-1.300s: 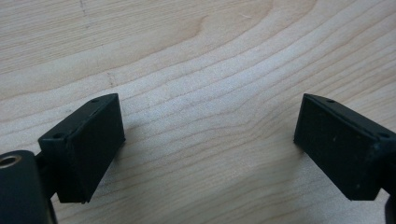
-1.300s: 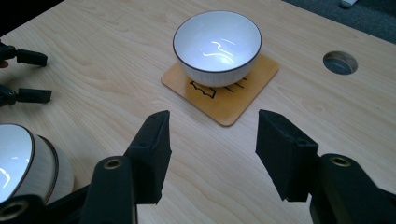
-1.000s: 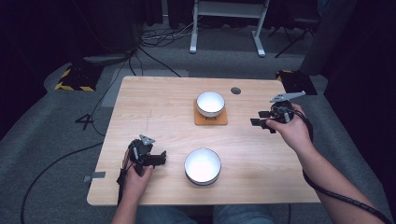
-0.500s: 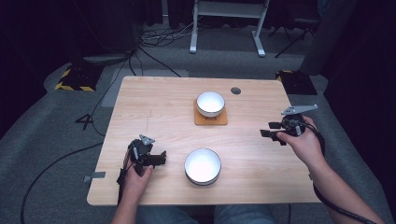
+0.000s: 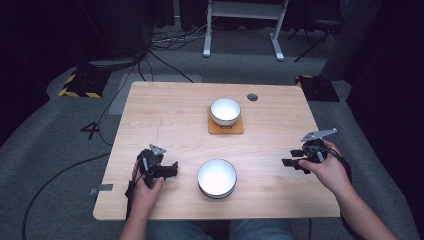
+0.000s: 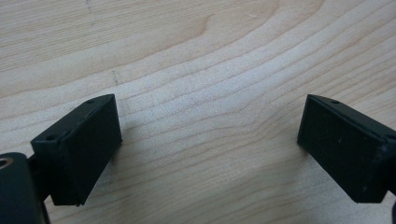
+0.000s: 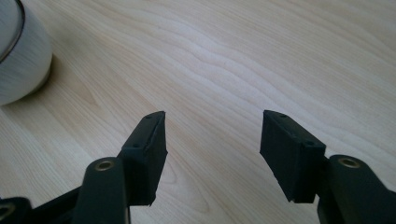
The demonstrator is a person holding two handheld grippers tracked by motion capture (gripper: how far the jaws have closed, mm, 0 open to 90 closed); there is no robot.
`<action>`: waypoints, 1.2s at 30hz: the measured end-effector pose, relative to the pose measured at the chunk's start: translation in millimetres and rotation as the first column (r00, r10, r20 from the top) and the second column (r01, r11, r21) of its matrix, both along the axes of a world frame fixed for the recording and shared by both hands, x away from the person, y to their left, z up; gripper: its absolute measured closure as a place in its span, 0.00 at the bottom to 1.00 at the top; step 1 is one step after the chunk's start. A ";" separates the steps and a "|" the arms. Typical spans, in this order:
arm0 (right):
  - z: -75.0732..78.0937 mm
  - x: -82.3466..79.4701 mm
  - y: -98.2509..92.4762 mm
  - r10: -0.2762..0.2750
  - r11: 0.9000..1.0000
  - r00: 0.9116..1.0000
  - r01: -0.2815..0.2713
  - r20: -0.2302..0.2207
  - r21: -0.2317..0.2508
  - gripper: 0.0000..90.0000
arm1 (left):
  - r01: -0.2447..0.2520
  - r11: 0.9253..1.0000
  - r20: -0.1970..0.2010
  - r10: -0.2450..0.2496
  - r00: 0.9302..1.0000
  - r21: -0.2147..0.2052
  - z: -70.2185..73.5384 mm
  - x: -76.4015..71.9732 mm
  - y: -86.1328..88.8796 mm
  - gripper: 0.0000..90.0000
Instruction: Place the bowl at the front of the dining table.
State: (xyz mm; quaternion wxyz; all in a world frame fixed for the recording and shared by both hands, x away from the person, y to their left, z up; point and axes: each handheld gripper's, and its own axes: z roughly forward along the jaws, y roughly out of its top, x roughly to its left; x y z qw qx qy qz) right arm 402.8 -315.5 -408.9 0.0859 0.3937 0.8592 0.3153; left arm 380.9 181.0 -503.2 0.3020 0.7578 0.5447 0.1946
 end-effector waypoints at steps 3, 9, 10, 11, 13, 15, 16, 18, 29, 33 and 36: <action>-8.5 -3.6 -2.0 -0.010 1.000 1.000 0.010 -0.003 0.005 0.46 | 0.000 1.000 0.000 0.000 1.000 0.000 0.0 0.0 0.0 0.07; -24.3 -7.6 -5.3 -0.018 1.000 0.999 0.018 -0.039 0.002 0.46 | 0.000 1.000 0.000 0.000 1.000 0.000 0.0 0.0 0.0 0.07; -26.3 -8.2 -6.5 -0.016 1.000 0.999 0.016 -0.048 -0.003 0.46 | 0.000 1.000 0.000 0.000 1.000 0.000 0.0 0.0 0.0 0.07; -28.8 -8.9 -7.1 -0.023 1.000 0.998 0.023 -0.051 -0.008 0.46 | 0.000 1.000 0.000 0.000 1.000 0.000 0.0 0.0 0.0 0.07; -34.6 -10.1 -8.5 -0.023 1.000 0.998 0.023 -0.059 -0.012 0.46 | 0.000 1.000 0.000 0.000 1.000 0.000 0.0 0.0 0.0 0.07; -40.2 -11.8 -9.0 -0.021 0.999 0.998 0.019 -0.063 -0.029 0.46 | 0.000 1.000 0.000 0.000 1.000 0.000 0.0 0.0 0.0 0.07; -42.5 -13.0 -8.7 -0.022 0.999 0.997 0.020 -0.068 -0.037 0.46 | 0.000 1.000 0.000 0.000 1.000 0.000 0.0 0.0 0.0 0.07; -47.7 -15.3 -8.3 -0.016 0.999 0.998 0.012 -0.064 -0.050 0.46 | 0.000 1.000 0.000 0.000 1.000 0.000 0.0 0.0 0.0 0.07; -68.7 -30.0 -8.5 -0.018 0.998 0.999 0.016 -0.027 -0.053 0.45 | 0.000 1.000 0.000 0.000 1.000 0.000 0.0 0.0 0.0 0.07; -72.9 -35.1 -8.0 -0.008 0.999 1.000 0.009 0.019 -0.051 0.42 | 0.000 1.000 0.000 0.000 1.000 0.000 0.0 0.0 0.0 0.07; -76.0 -40.0 -6.3 -0.010 0.999 0.998 0.013 0.057 -0.049 0.39 | 0.001 1.000 0.000 -0.001 1.000 0.000 0.0 0.0 0.0 0.07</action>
